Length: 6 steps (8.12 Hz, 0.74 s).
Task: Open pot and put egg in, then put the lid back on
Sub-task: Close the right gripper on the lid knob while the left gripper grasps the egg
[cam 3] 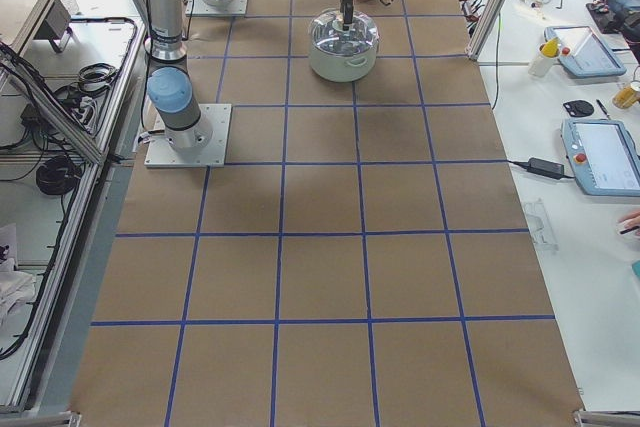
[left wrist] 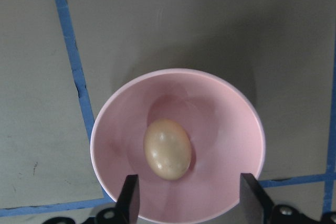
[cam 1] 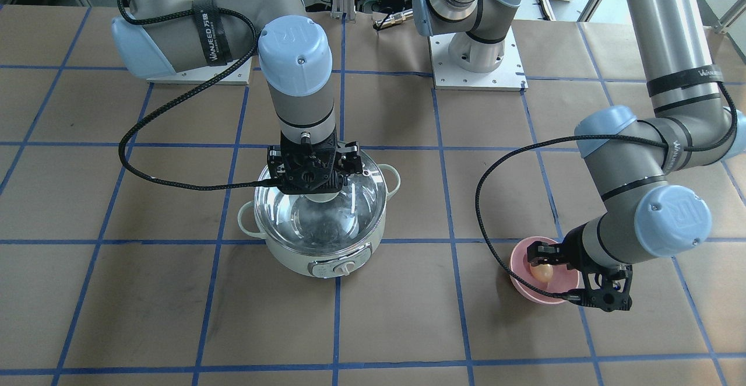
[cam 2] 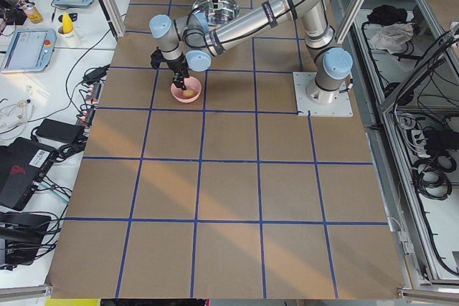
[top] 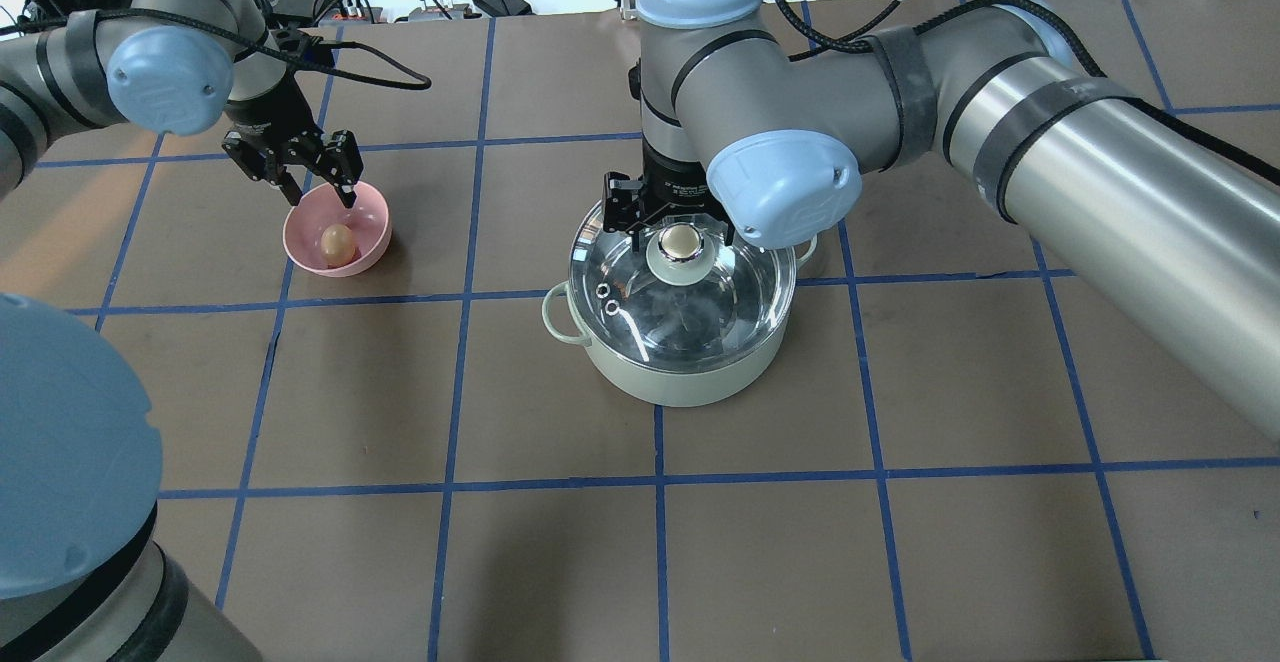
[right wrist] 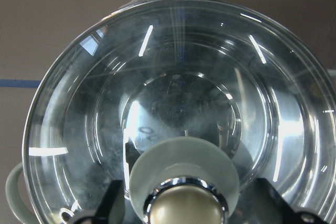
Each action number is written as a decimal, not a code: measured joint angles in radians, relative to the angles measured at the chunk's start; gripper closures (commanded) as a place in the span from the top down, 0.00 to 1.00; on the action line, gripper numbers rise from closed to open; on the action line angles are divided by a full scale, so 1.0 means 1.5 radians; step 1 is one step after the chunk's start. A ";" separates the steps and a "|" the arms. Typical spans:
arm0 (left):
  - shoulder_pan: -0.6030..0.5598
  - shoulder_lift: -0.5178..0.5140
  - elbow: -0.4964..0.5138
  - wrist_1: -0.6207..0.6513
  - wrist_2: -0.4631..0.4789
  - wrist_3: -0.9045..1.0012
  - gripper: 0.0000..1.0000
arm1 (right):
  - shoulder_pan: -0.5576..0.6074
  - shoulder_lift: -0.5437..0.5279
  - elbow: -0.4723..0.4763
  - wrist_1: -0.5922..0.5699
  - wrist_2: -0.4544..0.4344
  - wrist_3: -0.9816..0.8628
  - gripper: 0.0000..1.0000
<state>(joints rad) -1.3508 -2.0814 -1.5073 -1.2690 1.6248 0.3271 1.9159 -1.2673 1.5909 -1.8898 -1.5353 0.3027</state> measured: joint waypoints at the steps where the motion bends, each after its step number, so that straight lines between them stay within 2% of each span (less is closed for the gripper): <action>1: 0.001 -0.003 -0.005 0.006 0.000 0.003 0.72 | 0.000 0.001 0.001 -0.001 -0.001 -0.002 0.47; 4: 0.002 -0.013 -0.009 0.009 0.002 0.011 0.73 | -0.001 0.001 0.000 0.000 -0.004 -0.004 0.21; 6: 0.002 -0.019 -0.010 0.008 0.002 0.012 0.73 | -0.001 -0.001 -0.005 0.002 -0.003 -0.001 0.14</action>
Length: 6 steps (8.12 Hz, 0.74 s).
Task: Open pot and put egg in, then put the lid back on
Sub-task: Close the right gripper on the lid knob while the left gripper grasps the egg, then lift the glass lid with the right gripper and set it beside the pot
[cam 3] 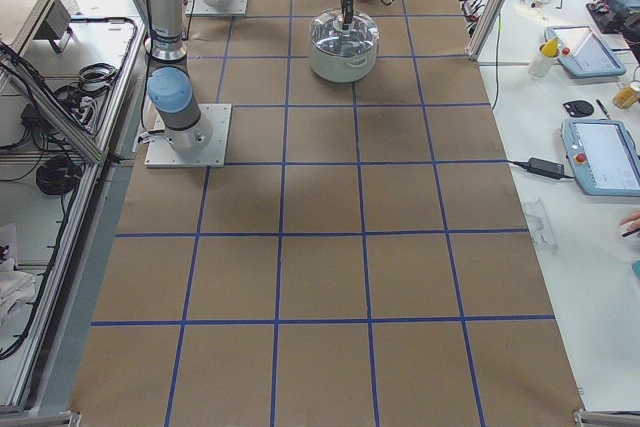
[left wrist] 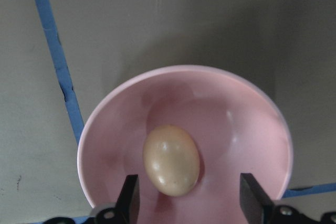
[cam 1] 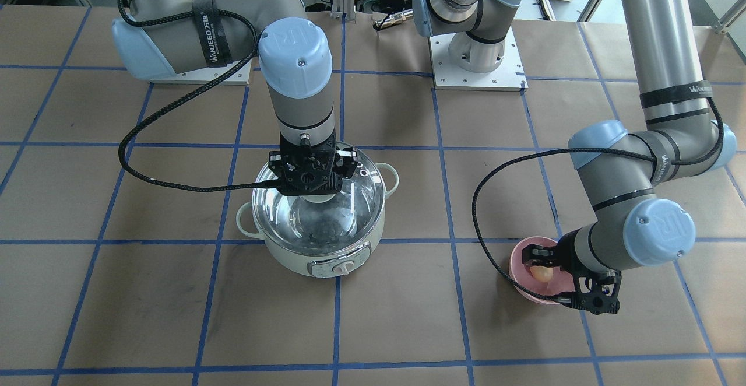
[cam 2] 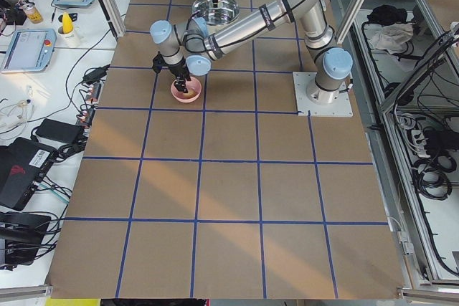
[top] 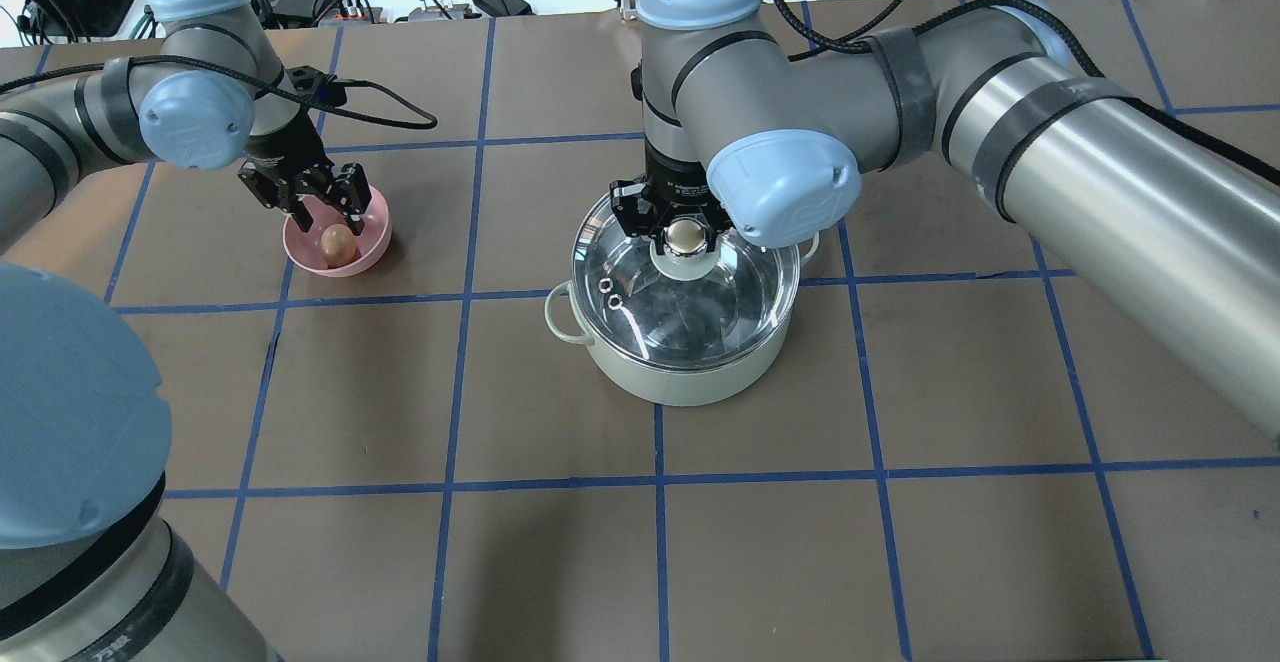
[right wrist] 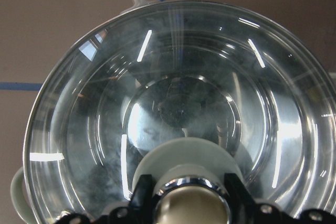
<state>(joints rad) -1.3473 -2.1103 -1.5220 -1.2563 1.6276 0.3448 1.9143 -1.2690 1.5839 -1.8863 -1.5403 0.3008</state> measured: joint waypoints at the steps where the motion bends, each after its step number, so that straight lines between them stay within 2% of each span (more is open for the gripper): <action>1: 0.000 -0.002 0.000 0.000 0.000 0.000 0.73 | -0.001 -0.004 -0.007 0.004 0.001 0.002 0.10; 3: 0.000 -0.013 0.000 0.000 0.000 0.000 0.73 | -0.012 -0.021 -0.046 0.055 0.002 -0.004 0.00; 6: 0.000 -0.022 -0.001 0.000 0.000 0.001 0.71 | -0.115 -0.071 -0.076 0.181 -0.007 -0.121 0.00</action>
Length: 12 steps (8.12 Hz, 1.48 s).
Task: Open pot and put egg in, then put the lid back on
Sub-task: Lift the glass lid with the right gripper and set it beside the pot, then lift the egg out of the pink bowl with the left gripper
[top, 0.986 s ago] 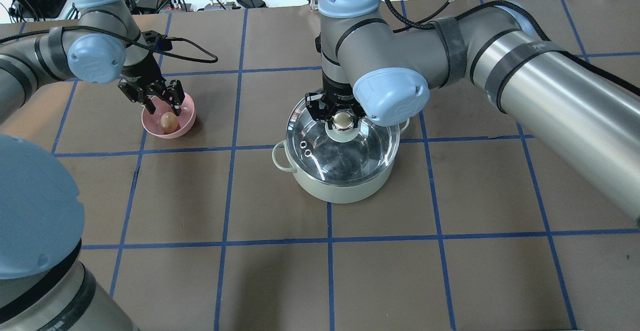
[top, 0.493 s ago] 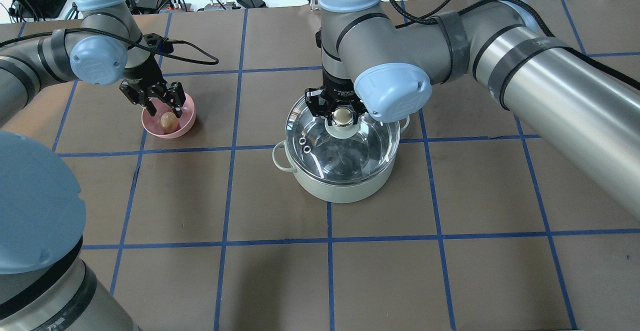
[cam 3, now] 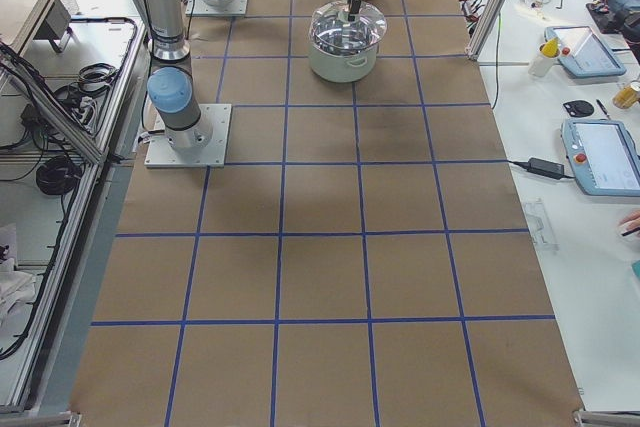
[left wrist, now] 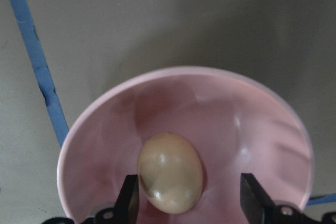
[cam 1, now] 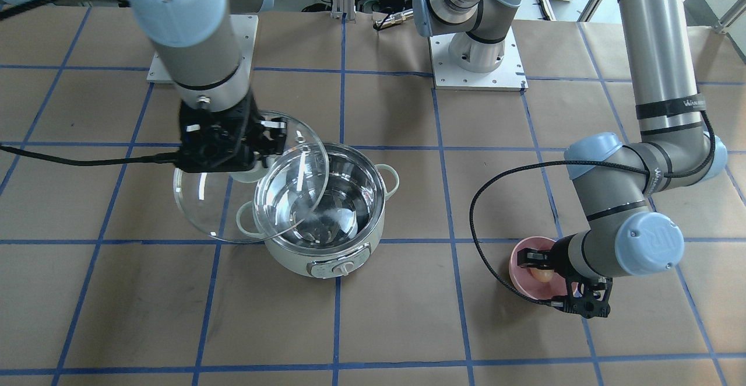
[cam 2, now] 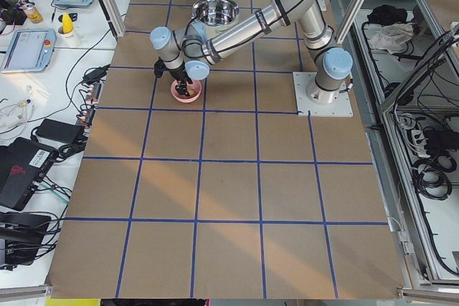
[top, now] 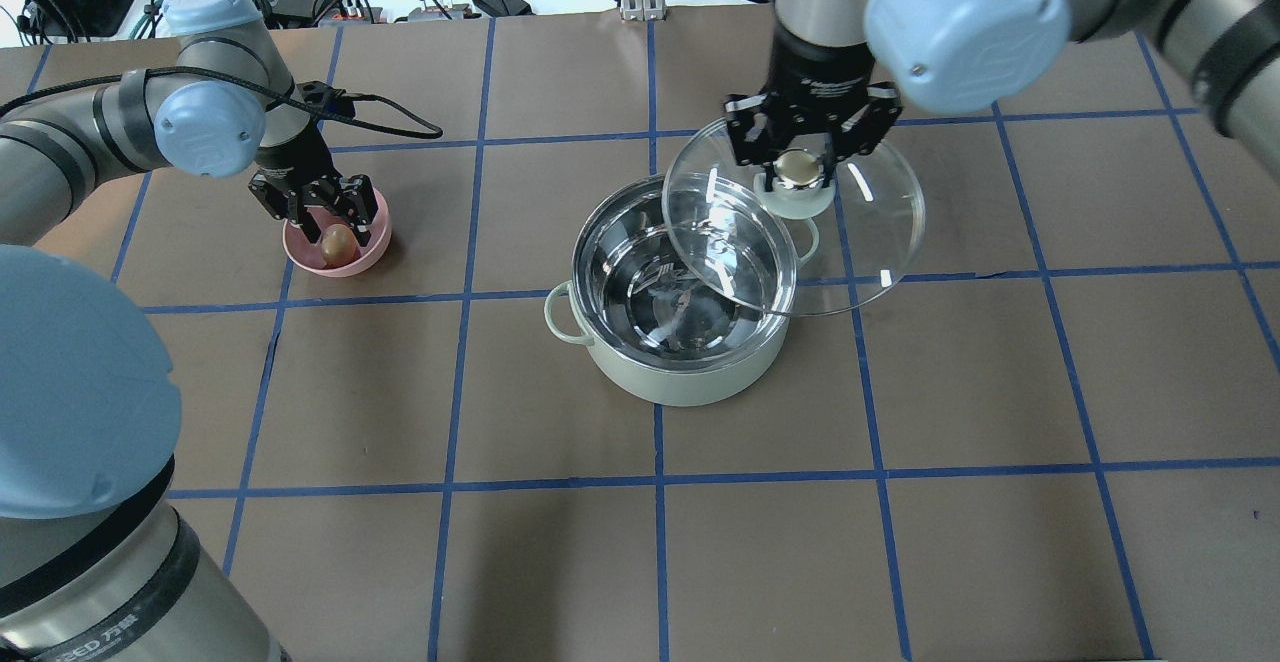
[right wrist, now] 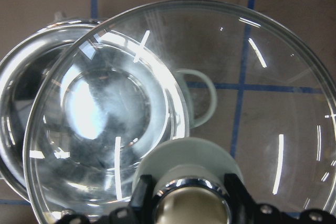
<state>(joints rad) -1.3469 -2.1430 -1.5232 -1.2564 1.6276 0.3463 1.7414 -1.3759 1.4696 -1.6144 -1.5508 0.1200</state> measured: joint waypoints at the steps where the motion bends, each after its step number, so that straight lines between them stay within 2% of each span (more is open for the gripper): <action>1: 0.000 -0.001 0.000 0.000 0.000 0.000 0.71 | -0.054 -0.019 -0.001 0.030 -0.016 -0.072 0.00; 3: 0.000 -0.001 0.000 0.000 0.000 0.000 0.66 | -0.146 -0.040 -0.002 0.052 -0.054 -0.199 0.00; 5: 0.000 -0.001 0.001 0.000 0.000 0.000 0.66 | -0.194 -0.043 0.002 0.053 -0.070 -0.277 0.00; 10: 0.000 -0.005 0.001 0.001 0.000 -0.003 0.67 | -0.209 -0.036 0.017 0.046 -0.072 -0.313 0.00; 11: 0.001 -0.008 0.002 0.001 0.000 -0.004 0.33 | -0.209 -0.036 0.020 0.046 -0.072 -0.313 0.00; 12: 0.001 -0.010 0.002 0.001 0.000 -0.007 0.12 | -0.209 -0.036 0.021 0.046 -0.072 -0.313 0.00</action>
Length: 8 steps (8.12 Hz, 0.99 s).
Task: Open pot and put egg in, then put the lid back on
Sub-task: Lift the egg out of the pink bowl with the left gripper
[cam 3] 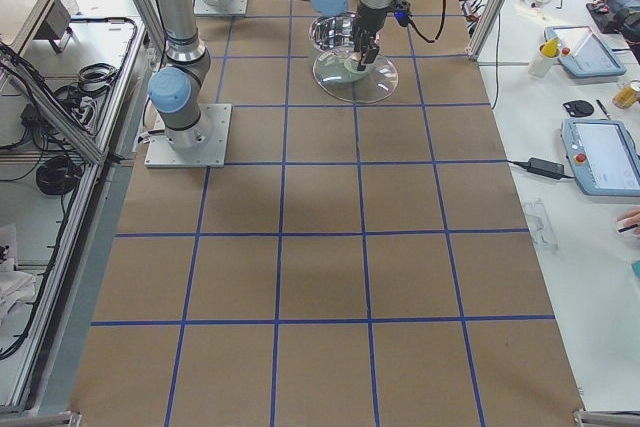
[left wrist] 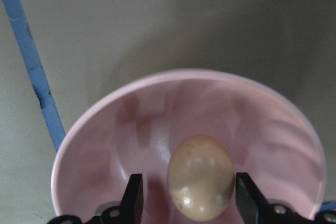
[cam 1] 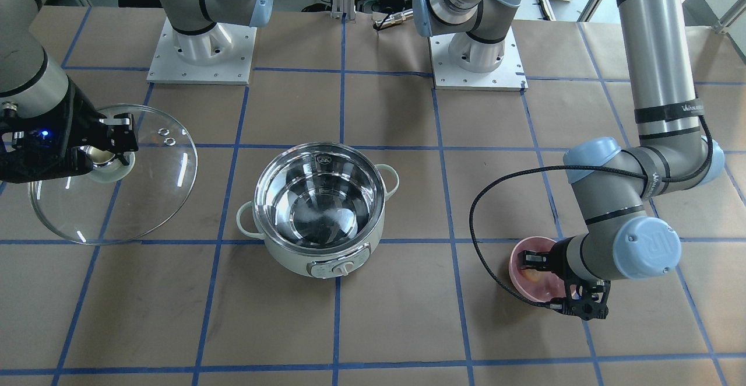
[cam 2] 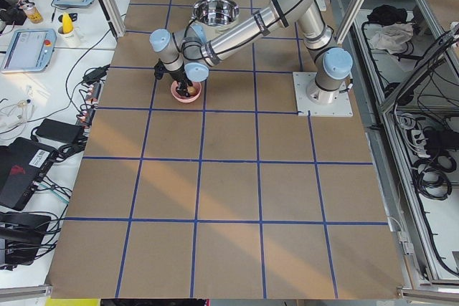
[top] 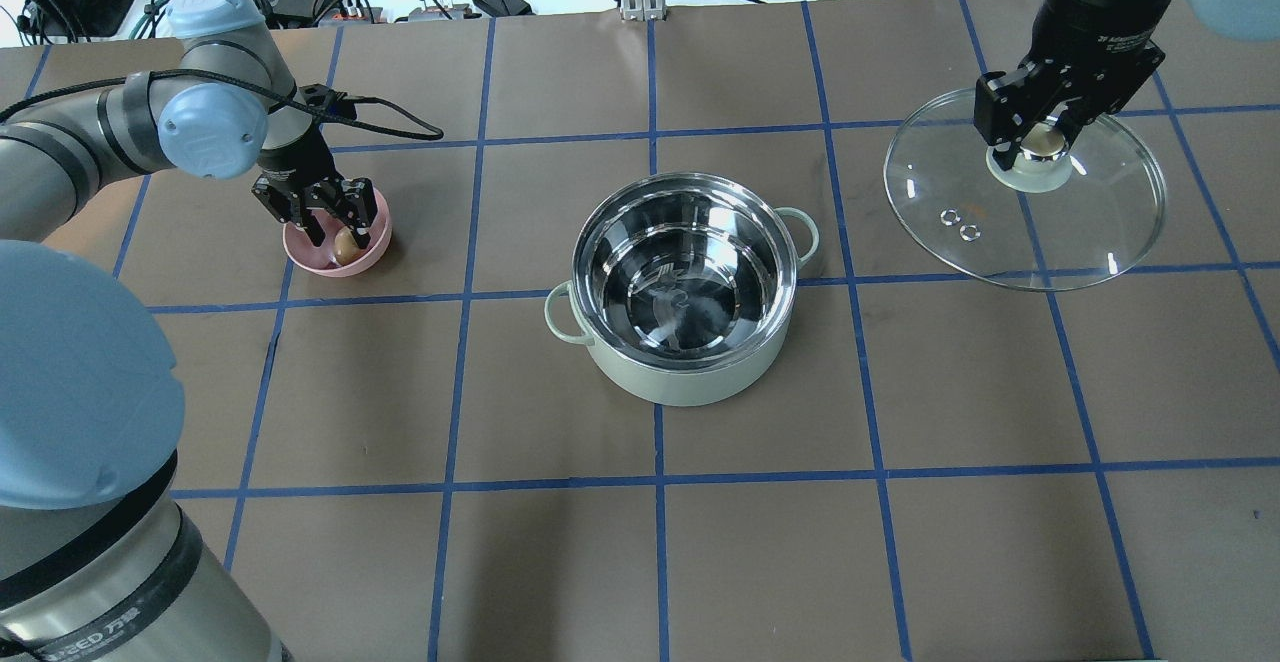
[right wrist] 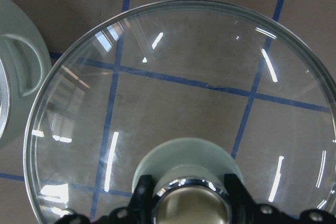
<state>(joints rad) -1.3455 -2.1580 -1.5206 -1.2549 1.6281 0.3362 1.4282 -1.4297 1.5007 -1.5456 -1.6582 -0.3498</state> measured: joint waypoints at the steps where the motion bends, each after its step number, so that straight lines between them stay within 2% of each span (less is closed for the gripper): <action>1: 0.000 -0.001 0.000 0.000 0.000 -0.002 0.02 | 0.000 0.000 0.000 0.000 0.000 0.000 0.00; 6: 0.000 0.005 0.002 -0.009 0.001 -0.005 0.00 | 0.000 0.000 0.001 0.001 0.000 0.000 0.00; 8: 0.000 0.027 0.008 -0.052 0.001 -0.011 0.00 | 0.000 0.000 0.001 0.001 0.000 -0.001 0.00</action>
<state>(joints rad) -1.3453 -2.1179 -1.5085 -1.3325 1.6298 0.3196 1.4281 -1.4296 1.5018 -1.5447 -1.6582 -0.3512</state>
